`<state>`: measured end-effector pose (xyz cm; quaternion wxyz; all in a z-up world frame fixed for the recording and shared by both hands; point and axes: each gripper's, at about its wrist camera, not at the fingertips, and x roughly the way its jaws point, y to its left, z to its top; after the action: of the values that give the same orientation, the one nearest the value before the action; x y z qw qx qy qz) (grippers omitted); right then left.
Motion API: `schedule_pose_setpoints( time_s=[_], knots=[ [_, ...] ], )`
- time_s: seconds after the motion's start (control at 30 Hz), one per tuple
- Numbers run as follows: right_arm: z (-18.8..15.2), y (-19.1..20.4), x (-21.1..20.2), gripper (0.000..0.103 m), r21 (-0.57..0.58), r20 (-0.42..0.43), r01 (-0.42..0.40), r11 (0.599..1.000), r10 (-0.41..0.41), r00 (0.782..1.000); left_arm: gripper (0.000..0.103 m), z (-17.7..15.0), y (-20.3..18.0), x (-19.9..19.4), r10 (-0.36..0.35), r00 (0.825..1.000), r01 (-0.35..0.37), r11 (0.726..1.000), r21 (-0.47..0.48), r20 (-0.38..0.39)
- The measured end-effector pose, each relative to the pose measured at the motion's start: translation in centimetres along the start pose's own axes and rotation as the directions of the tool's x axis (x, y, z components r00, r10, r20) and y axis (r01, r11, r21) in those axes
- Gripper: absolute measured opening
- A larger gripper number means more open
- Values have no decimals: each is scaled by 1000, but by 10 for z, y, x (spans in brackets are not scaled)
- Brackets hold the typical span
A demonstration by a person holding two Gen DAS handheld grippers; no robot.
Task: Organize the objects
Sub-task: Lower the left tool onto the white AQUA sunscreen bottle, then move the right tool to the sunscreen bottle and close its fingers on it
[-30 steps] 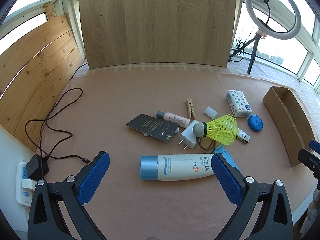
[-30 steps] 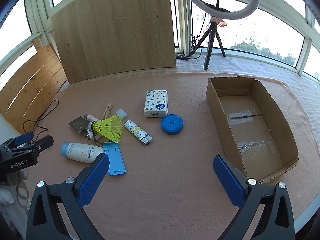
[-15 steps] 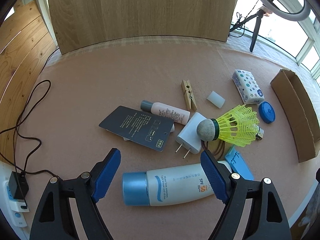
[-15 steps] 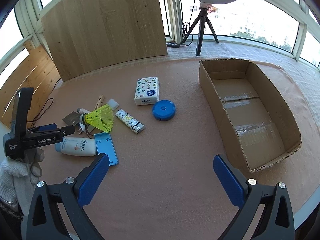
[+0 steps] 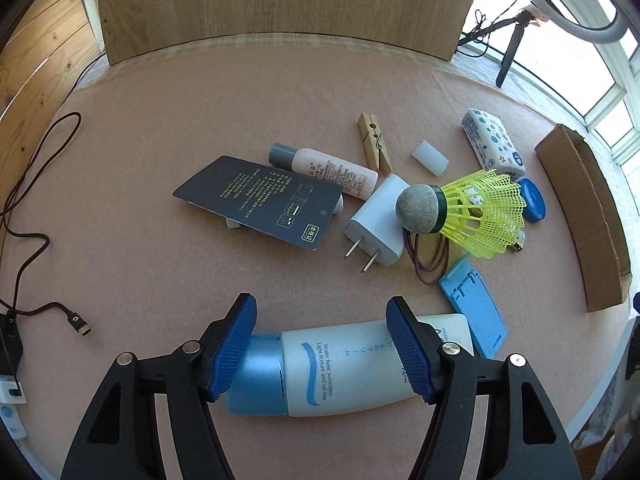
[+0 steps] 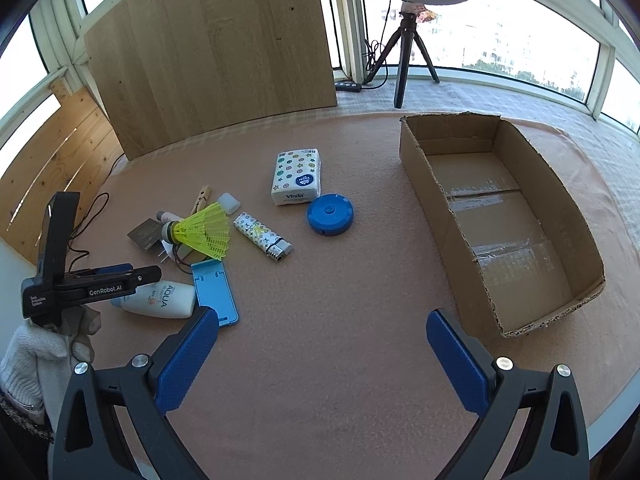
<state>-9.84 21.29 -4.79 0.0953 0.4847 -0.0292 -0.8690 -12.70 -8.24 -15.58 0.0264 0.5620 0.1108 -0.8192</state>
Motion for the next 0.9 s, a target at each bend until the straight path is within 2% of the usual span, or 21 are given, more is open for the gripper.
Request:
schedule_pose_setpoints(
  time_s=[0.23,0.43,0.53,0.63,0.7,0.8,0.9],
  knots=[
    [1,10,8,103,-26,-21,-37,999,37,999,71,-33,-7,-1,-17,1000,17,1000,-2,-6],
    [2,28,18,103,-76,-57,-140,987,136,989,68,-53,-18,-10,-26,1000,26,1000,16,13],
    [5,41,28,103,-116,-93,-215,970,205,974,68,-63,-11,-34,-9,997,12,999,-34,80],
    [11,54,37,103,-154,-136,-290,945,270,953,67,-77,3,-58,-13,991,27,993,-113,131],
    [16,65,44,103,-196,-156,-315,929,287,945,67,-89,12,-69,-16,990,38,987,-153,140],
    [21,83,55,102,-250,-217,-377,892,328,920,68,-104,22,-79,-25,991,50,980,-192,132],
    [23,102,67,102,-315,-253,-396,862,326,911,68,-120,22,-83,-32,991,61,972,-226,130]
  ],
)
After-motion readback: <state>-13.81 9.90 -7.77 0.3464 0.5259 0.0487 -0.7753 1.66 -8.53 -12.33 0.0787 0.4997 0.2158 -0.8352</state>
